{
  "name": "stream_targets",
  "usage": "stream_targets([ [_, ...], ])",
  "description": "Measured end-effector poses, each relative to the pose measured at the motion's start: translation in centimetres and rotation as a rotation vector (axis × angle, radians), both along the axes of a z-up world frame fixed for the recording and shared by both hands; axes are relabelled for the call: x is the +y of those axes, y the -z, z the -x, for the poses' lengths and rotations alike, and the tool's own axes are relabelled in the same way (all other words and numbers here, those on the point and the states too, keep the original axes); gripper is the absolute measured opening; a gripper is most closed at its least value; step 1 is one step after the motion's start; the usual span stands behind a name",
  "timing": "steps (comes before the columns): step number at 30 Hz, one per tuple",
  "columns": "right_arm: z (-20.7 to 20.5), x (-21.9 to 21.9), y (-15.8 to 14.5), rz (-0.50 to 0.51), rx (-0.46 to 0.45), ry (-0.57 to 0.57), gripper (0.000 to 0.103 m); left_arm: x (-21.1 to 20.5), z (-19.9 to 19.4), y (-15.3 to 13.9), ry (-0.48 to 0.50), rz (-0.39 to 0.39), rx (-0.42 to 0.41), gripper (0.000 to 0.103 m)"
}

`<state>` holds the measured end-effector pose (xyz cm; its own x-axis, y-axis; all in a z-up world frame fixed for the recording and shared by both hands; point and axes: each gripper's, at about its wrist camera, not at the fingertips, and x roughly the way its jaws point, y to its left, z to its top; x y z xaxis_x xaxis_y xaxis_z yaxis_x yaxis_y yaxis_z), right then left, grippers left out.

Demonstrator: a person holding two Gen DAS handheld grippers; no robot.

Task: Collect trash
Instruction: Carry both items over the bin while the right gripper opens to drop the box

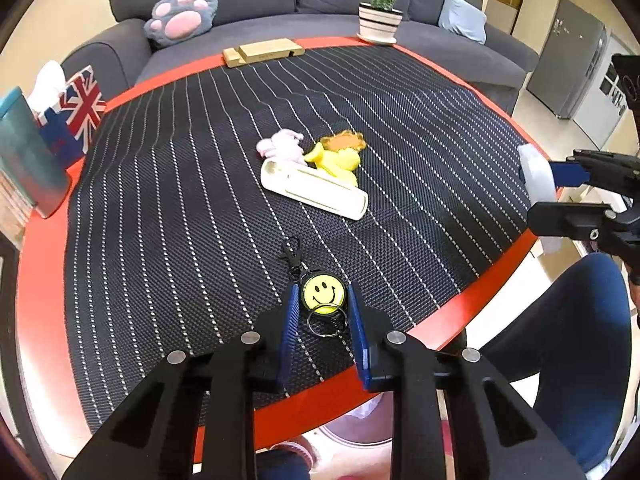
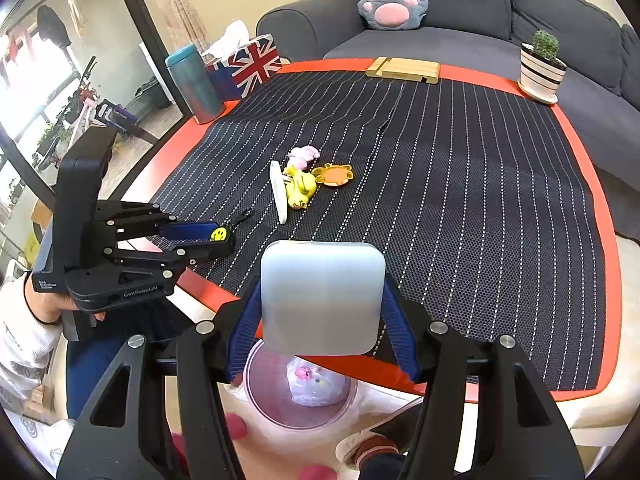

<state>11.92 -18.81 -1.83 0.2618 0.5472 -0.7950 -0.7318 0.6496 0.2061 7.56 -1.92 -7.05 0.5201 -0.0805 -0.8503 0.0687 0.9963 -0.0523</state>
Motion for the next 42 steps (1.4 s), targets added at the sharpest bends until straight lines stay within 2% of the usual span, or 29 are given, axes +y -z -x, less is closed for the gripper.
stream_targets([
  [10,1.3,0.2,-1.2,-0.011,-0.027,-0.028,0.058,-0.4,1.6,-4.3,0.050,0.017,-0.070,0.025],
  [18,4.0,0.1,-2.2,-0.012,-0.057,-0.077,0.058,-1.5,3.8,-6.9,0.108,0.031,-0.115,0.025],
  [26,6.8,0.2,-1.8,0.007,-0.061,-0.132,0.058,-2.3,6.1,-7.7,0.135,0.056,-0.142,0.025],
  [32,8.0,0.4,-1.3,0.001,-0.042,-0.159,0.058,-2.5,7.6,-7.3,0.137,0.077,-0.146,0.025],
  [34,8.3,0.5,-1.3,-0.004,-0.038,-0.164,0.063,-2.4,8.0,-7.0,0.135,0.084,-0.142,0.025],
  [35,8.3,0.5,-1.3,-0.008,-0.037,-0.164,0.071,-2.3,8.2,-6.9,0.135,0.087,-0.141,0.025],
  [36,8.4,0.4,-1.3,-0.012,-0.035,-0.164,0.075,-2.3,8.3,-6.8,0.134,0.089,-0.139,0.025],
  [40,8.3,0.3,-1.3,-0.023,-0.029,-0.153,0.080,-2.4,8.7,-6.5,0.132,0.095,-0.138,0.025],
  [42,8.3,0.2,-1.3,-0.027,-0.027,-0.151,0.086,-2.4,8.8,-6.5,0.134,0.096,-0.138,0.025],
])
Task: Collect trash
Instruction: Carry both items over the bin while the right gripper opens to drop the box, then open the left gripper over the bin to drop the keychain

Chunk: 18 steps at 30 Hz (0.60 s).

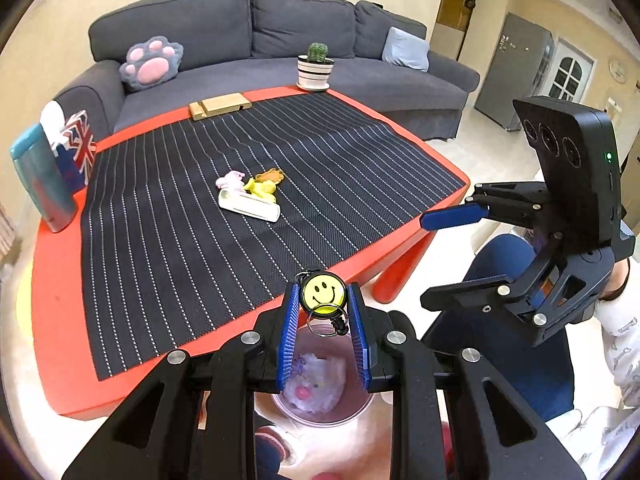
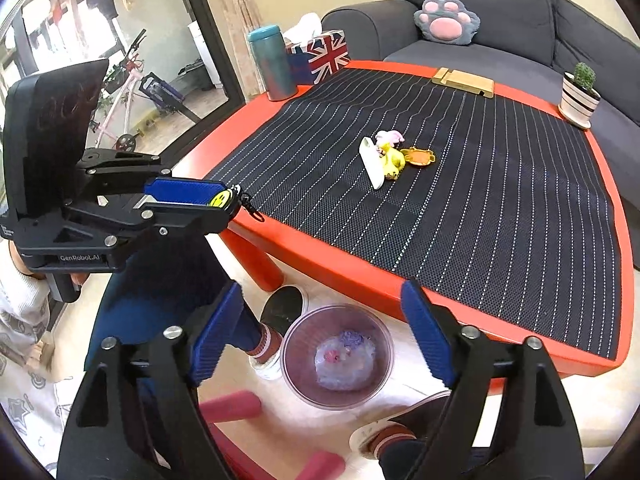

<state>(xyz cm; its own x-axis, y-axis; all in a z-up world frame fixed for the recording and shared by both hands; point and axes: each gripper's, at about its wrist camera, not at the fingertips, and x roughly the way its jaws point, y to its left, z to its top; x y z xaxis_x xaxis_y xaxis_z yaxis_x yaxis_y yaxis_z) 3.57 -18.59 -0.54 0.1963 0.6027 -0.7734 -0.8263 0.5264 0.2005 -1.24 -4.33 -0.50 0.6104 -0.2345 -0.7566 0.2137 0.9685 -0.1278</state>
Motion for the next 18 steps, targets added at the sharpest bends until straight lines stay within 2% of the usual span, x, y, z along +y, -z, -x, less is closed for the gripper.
stream_targets([
  [8,-0.5,-0.4,0.3,0.005,0.005,0.044,0.095,-0.2,0.4,0.3,0.014,0.012,0.002,0.025],
  [18,-0.7,-1.5,-0.1,-0.002,-0.006,0.084,0.097,-1.2,0.6,0.9,0.048,0.019,0.014,0.025],
])
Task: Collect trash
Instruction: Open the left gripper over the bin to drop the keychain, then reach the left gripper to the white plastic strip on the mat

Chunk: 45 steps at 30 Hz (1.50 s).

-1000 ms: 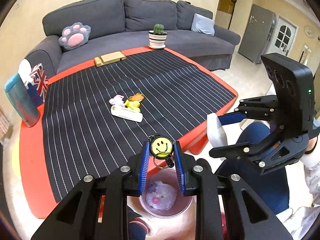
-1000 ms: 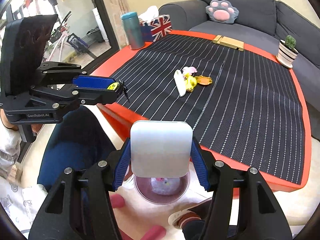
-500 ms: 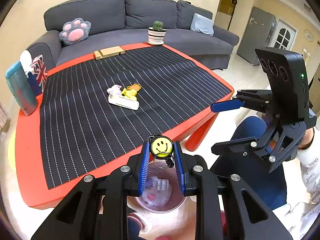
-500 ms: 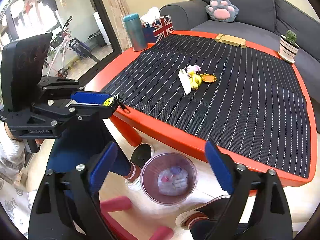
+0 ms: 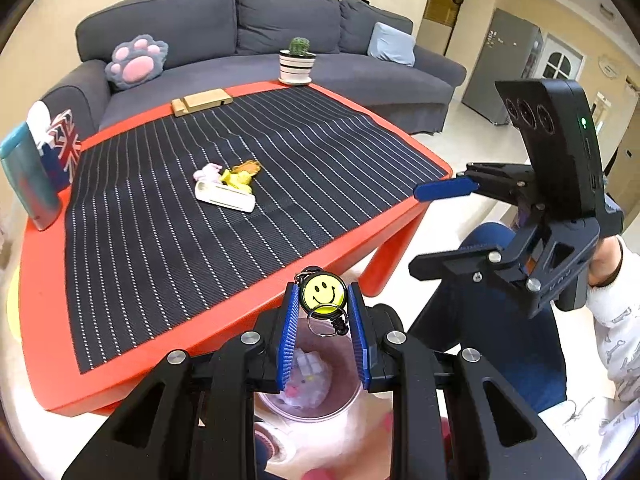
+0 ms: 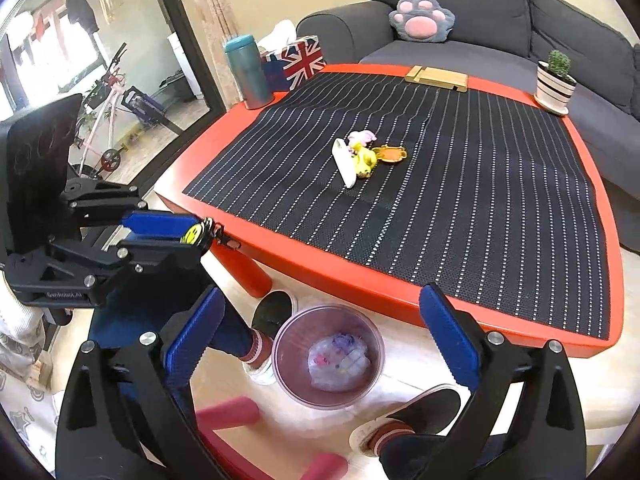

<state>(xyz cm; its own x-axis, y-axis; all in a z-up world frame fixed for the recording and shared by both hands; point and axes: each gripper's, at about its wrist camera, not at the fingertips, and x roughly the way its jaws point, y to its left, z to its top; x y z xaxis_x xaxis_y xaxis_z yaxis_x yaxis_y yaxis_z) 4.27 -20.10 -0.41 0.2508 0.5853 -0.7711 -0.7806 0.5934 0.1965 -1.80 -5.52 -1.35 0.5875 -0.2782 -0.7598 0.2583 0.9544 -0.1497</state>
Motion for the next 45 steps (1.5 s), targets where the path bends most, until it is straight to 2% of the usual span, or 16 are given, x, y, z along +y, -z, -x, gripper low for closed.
stream_targets([
  [14,-0.5,-1.7,-0.4,-0.016,-0.008,0.040,0.097,-2.0,0.0,0.5,0.059,0.003,0.023,0.025],
  [16,-0.6,-1.8,-0.5,-0.018,-0.008,0.044,0.097,-2.1,0.0,0.5,0.066,0.012,0.021,0.029],
  [17,-0.6,-1.9,-0.5,-0.019,-0.008,0.045,0.097,-2.1,0.0,0.5,0.066,0.011,0.022,0.034],
  [19,-0.7,-2.0,-0.5,-0.021,-0.008,0.048,0.097,-2.0,0.1,0.5,0.059,0.017,0.014,0.073],
  [21,-0.7,-2.1,-0.6,-0.023,-0.009,0.050,0.097,-1.8,0.2,0.4,0.047,0.033,-0.003,0.090],
  [26,-0.6,-2.2,-0.5,-0.024,-0.010,0.053,0.097,-1.3,0.0,0.4,0.016,0.029,-0.010,0.095],
  [40,-0.7,-2.0,-0.6,-0.032,-0.012,0.053,0.097,0.2,-0.3,-0.3,-0.034,0.031,-0.026,0.095],
  [45,-1.2,-1.8,-1.1,-0.033,-0.021,0.055,0.097,1.2,-1.1,-0.7,-0.057,0.006,-0.045,0.095],
])
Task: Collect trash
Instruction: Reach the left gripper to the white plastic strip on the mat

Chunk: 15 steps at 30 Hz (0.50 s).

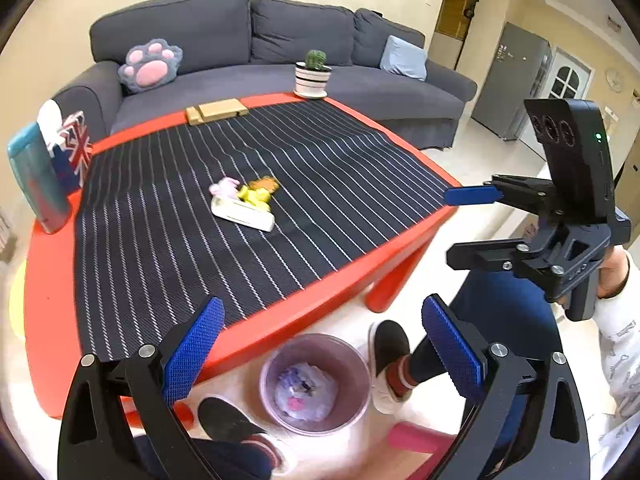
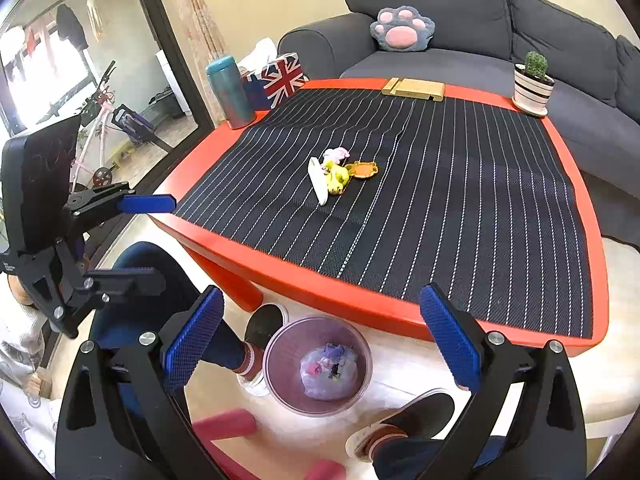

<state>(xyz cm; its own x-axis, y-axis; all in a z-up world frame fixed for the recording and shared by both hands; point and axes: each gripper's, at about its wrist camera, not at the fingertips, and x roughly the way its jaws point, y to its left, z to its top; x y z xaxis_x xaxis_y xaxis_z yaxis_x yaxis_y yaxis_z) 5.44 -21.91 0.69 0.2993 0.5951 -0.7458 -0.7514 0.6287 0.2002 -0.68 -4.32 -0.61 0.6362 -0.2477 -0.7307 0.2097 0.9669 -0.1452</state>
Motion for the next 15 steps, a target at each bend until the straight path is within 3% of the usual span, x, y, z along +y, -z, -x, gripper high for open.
stream_targets([
  [15,-2.8,0.8,-0.9,0.004,-0.003,0.007,0.097,2.9,-5.5,-0.9,0.007,-0.099,-0.022,0.095],
])
